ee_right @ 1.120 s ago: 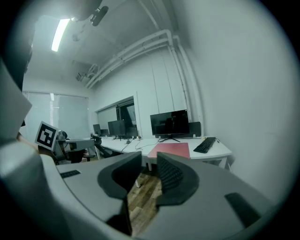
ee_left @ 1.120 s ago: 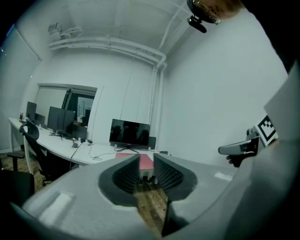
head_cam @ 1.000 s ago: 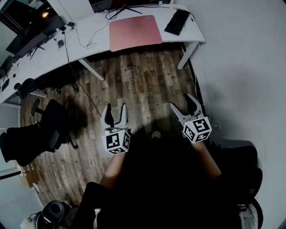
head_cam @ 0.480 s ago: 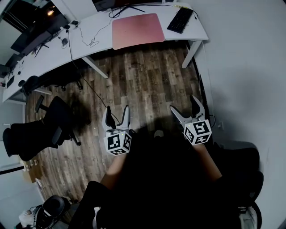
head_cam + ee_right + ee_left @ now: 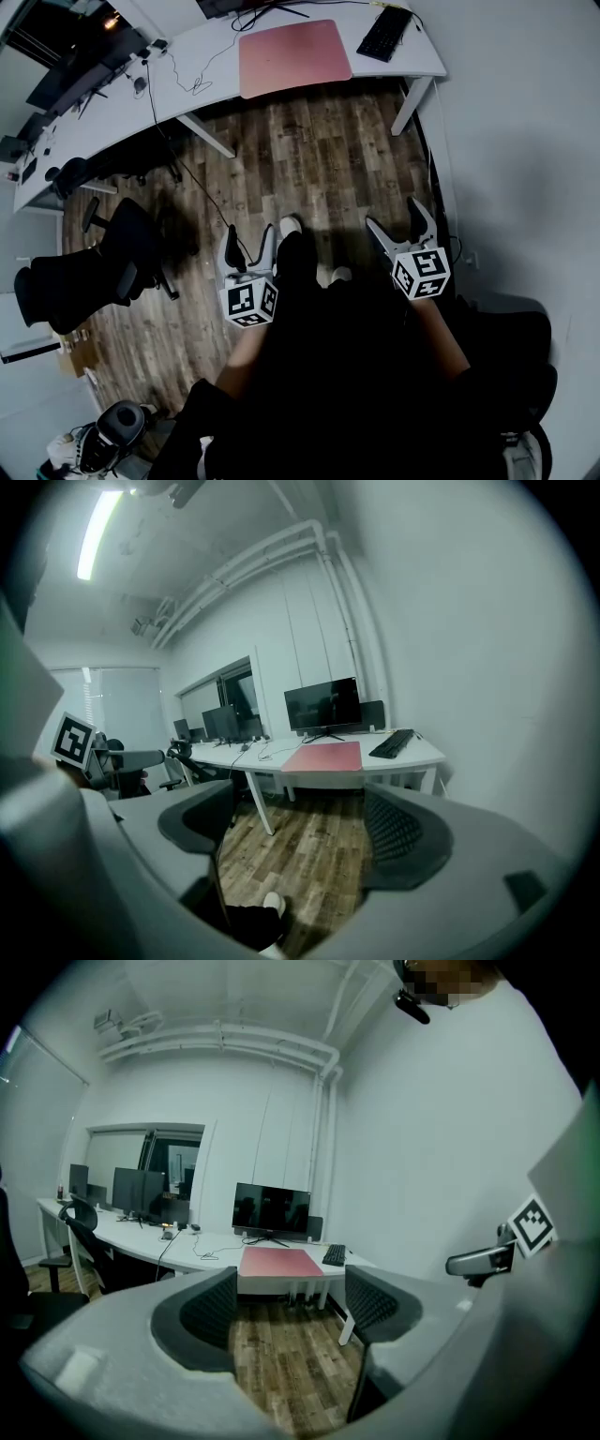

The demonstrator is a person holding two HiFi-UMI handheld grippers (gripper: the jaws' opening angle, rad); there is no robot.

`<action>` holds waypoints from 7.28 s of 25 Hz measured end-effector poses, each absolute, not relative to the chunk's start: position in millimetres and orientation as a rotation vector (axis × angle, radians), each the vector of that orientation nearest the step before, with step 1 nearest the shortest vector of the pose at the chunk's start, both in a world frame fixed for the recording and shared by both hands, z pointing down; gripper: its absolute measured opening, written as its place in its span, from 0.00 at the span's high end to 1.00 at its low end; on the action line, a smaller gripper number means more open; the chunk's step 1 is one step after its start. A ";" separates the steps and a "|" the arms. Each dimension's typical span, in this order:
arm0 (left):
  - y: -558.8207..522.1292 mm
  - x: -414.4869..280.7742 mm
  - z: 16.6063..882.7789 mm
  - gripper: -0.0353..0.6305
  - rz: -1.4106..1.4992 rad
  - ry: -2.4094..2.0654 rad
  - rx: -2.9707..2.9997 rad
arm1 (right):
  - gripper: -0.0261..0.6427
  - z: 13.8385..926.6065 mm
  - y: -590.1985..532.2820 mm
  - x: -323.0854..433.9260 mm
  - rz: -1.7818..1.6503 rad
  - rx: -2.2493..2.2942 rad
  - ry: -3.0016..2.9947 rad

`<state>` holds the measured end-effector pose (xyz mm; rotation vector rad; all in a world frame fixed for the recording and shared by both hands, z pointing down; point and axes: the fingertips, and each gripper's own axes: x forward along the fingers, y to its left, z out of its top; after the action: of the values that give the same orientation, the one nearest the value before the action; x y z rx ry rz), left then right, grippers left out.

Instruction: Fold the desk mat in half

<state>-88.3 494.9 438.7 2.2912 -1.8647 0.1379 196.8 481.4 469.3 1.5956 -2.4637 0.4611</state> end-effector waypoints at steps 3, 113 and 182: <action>483.0 -88.4 450.1 0.43 0.148 -1.840 2.275 | 0.32 476.3 475.5 194.7 0.476 1.585 -2.442; -102.8 -198.4 710.3 0.43 0.338 -1.575 1.527 | 0.33 726.5 -124.6 195.9 1.386 1.546 -1.826; -225.3 -209.8 617.4 0.89 -0.359 -1.536 1.310 | 0.93 620.3 -253.6 192.2 1.939 1.170 -2.236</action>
<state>-209.8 -225.3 617.4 1.3097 -1.5360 -0.3590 192.2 -253.6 620.3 1.1705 -2.2357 1.9393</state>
